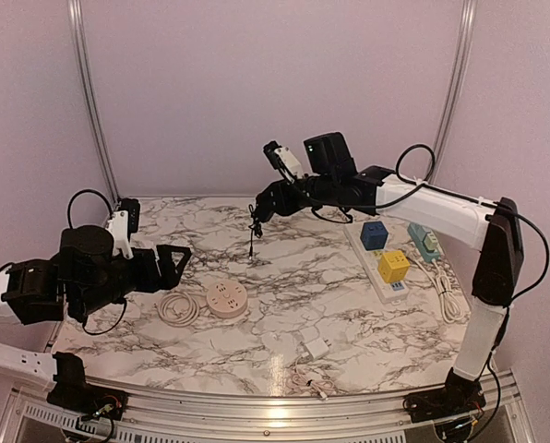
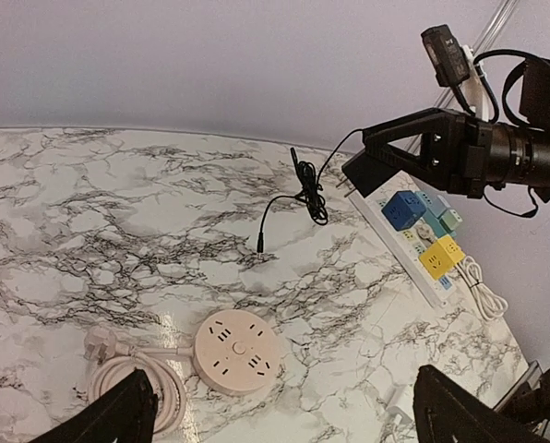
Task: Insert the plug
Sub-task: Insert the plug into the socket slot.
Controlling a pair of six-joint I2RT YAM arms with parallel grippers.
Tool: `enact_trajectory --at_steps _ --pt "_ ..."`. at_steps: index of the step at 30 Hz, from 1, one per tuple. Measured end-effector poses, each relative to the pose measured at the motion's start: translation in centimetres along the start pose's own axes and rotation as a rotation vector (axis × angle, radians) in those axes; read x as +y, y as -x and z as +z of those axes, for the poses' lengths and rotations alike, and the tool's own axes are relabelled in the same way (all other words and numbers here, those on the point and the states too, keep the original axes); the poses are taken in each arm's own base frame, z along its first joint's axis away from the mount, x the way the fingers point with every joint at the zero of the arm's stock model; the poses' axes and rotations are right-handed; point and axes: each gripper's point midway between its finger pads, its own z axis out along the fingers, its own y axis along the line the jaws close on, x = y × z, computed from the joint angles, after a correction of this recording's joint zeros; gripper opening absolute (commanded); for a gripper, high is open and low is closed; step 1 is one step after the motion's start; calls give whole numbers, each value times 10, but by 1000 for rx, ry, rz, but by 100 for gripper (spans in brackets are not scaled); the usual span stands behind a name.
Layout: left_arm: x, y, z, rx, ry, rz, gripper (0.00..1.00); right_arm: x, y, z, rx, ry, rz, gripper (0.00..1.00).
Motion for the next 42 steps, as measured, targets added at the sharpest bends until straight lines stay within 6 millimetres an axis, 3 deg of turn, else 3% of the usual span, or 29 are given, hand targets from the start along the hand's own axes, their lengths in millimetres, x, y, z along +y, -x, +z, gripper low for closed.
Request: enact_trajectory --at_steps 7,11,20,23,34,42 --pt "3 -54 40 99 51 69 99 -7 -21 0 84 -33 -43 0" --pt "14 -75 53 114 61 58 99 -8 -42 8 161 -19 -64 0" --pt "39 -97 89 141 83 6 99 -14 -109 42 367 35 -76 0" --pt "49 -109 100 169 93 0 99 -9 -122 49 407 57 -81 0" --pt "59 -121 115 200 91 -27 96 37 -133 66 473 139 -136 0" --pt "66 -128 122 217 102 -58 83 43 -156 90 532 154 -137 0"
